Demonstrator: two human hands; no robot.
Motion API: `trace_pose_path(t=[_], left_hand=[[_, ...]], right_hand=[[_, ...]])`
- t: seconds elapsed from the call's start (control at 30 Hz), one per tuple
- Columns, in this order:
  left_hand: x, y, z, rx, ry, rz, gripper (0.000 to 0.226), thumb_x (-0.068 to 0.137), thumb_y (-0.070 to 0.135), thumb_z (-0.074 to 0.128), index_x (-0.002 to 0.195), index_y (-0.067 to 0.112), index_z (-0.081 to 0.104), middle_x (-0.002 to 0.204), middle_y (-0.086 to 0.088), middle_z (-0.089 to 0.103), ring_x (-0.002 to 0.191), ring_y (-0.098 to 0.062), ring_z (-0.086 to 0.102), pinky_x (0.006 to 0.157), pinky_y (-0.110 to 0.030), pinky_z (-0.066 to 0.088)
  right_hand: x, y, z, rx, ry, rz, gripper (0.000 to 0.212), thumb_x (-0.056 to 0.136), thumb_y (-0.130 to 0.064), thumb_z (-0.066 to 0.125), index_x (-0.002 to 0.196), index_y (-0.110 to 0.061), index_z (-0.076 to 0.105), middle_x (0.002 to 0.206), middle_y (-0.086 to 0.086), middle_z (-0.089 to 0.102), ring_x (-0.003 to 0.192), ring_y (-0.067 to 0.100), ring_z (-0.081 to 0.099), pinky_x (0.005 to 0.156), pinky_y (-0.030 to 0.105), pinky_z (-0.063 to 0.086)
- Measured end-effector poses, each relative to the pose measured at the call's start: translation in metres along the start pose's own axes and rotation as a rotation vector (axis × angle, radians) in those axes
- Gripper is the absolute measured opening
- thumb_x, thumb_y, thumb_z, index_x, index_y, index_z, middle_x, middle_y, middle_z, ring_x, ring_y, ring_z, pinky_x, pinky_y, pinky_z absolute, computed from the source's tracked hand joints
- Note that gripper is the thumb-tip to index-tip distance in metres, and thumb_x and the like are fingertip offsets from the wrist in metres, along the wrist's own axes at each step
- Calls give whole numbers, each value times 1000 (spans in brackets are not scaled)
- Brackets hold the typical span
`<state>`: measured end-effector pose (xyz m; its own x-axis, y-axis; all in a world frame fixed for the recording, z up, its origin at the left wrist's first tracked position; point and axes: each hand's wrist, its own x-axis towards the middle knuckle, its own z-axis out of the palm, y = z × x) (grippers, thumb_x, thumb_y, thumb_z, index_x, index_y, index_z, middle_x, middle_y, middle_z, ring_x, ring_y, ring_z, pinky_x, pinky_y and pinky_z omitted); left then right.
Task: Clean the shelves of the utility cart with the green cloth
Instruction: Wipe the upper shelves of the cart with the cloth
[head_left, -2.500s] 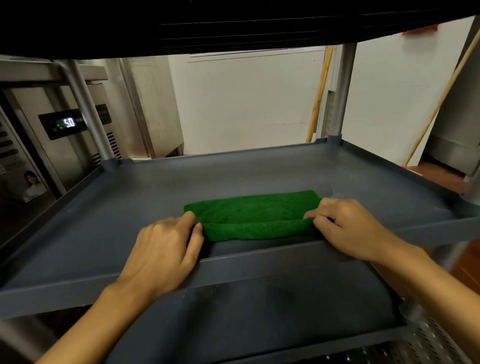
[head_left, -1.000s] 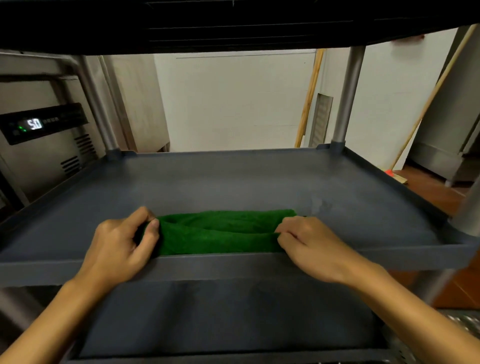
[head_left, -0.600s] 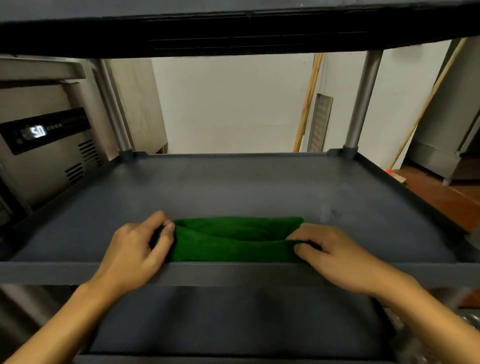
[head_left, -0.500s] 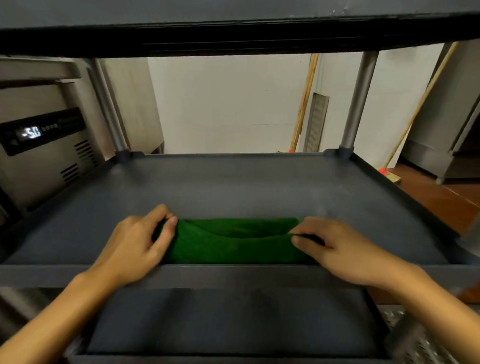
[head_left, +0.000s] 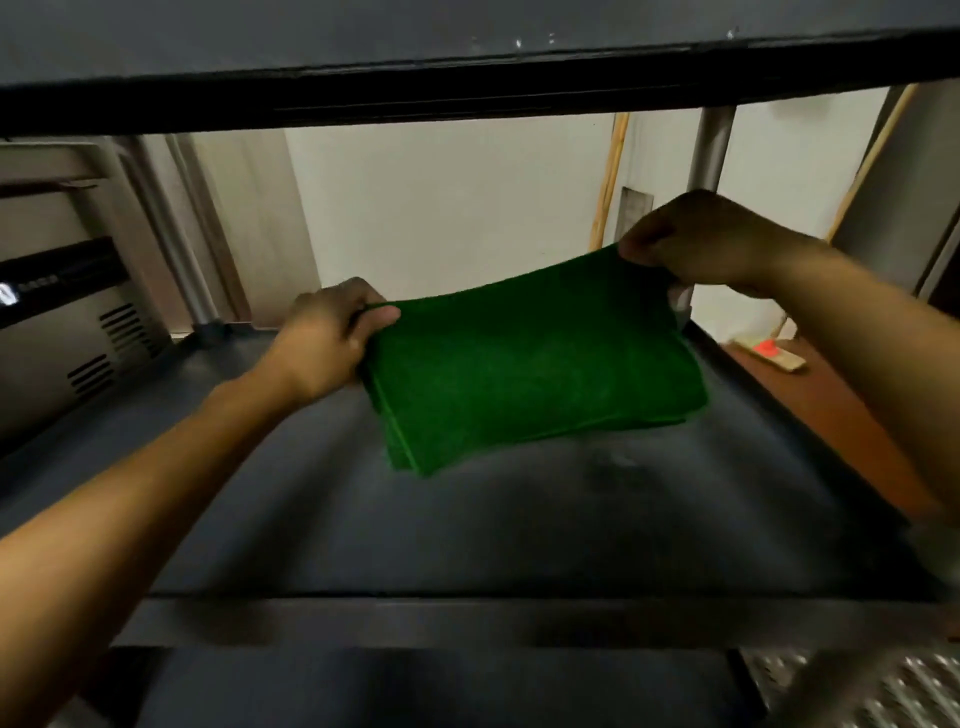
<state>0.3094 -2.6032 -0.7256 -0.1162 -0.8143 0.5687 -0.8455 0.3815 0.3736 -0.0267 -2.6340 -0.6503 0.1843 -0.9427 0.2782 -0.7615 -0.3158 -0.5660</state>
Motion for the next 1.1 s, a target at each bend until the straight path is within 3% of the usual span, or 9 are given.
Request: trace_pose_path(t=[0.07,0.13,0.2,0.33,0.5,0.57,0.7,0.97,1.1], left_hand=[[33,9,18,-76,14,-130,20,100,27,57,97,9,65,90,-3,63,64,-8,58,53,-10,45],[67,18,36,-116,57,-209,22,99,23,60,101,4,69,95,-7,67,71,-14,63,59,-9,47],[101,30,51,-157,130,-247,23,97,25,63,101,4,72,102,-11,72,90,-24,68,81,-26,53],[146,52,87,-170,212,-250,20,97,20,60,106,4,70,109,-12,71,99,-21,62,70,-12,34],[101,21,173,28,-279,-173,18,95,8,57,83,21,59,100,-9,70,93,-24,65,79,-29,48],[78,9,198,75,-419,-172,17,97,9,54,87,22,51,110,-12,69,101,-28,65,90,-41,52],[65,6,206,51,-420,-169,5,102,10,48,100,15,48,135,-9,61,122,-27,57,98,-36,46],[57,11,200,98,-462,-158,8,103,20,45,101,13,49,115,-15,65,100,-33,61,92,-51,50],[47,13,195,69,-479,-160,6,103,19,45,100,16,50,123,-13,63,109,-31,60,98,-48,49]], right_hand=[[26,12,-6,71,22,78,12,94,-9,62,103,-5,69,103,10,66,69,15,65,64,23,56],[50,24,-7,95,114,119,19,93,-2,59,110,0,69,108,15,66,82,23,66,77,29,55],[73,39,-6,109,331,153,24,94,-3,56,114,1,68,117,19,67,106,31,64,95,35,52],[89,70,11,164,641,215,29,96,-8,52,120,-3,67,122,18,66,118,32,60,100,26,42],[51,154,80,-66,202,322,22,95,-10,58,111,-8,73,117,15,69,108,31,63,97,33,46],[37,179,99,-107,127,339,21,96,-15,58,111,-17,73,118,7,70,105,25,63,96,35,47],[38,184,99,-261,143,300,25,98,-18,53,115,-28,70,116,-3,71,101,21,64,91,38,52],[21,176,88,-355,79,322,29,100,-16,51,124,-23,65,123,0,67,107,23,62,89,35,51],[0,173,88,-437,79,328,27,100,-17,49,119,-26,65,116,4,68,103,25,62,89,37,50]])
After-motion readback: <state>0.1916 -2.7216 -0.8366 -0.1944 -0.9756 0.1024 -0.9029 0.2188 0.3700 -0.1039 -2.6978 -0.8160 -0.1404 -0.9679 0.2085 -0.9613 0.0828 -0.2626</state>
